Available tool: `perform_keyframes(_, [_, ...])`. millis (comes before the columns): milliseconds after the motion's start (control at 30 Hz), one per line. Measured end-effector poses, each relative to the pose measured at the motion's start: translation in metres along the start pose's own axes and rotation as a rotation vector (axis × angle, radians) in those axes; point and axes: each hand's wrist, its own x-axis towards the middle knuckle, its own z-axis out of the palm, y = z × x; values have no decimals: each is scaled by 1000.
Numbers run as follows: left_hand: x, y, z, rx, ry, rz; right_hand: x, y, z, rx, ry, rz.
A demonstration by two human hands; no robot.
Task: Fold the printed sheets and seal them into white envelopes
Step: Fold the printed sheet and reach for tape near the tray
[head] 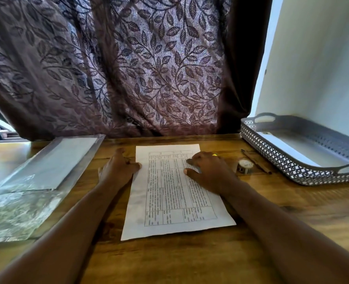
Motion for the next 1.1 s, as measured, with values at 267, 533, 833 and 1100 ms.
perform_keyframes(267, [4, -6, 0, 119, -18, 56, -10, -2, -2, 81, -1, -15])
perform_keyframes(533, [-14, 2, -14, -511, -75, 183, -2, 8, -12, 796, 409, 287])
perform_keyframes(833, [-23, 7, -21, -764, -154, 165, -12, 9, -24, 1181, 274, 310])
perform_keyframes(1100, [-25, 3, -25, -877, -254, 182, -13, 14, -30, 1382, 261, 278])
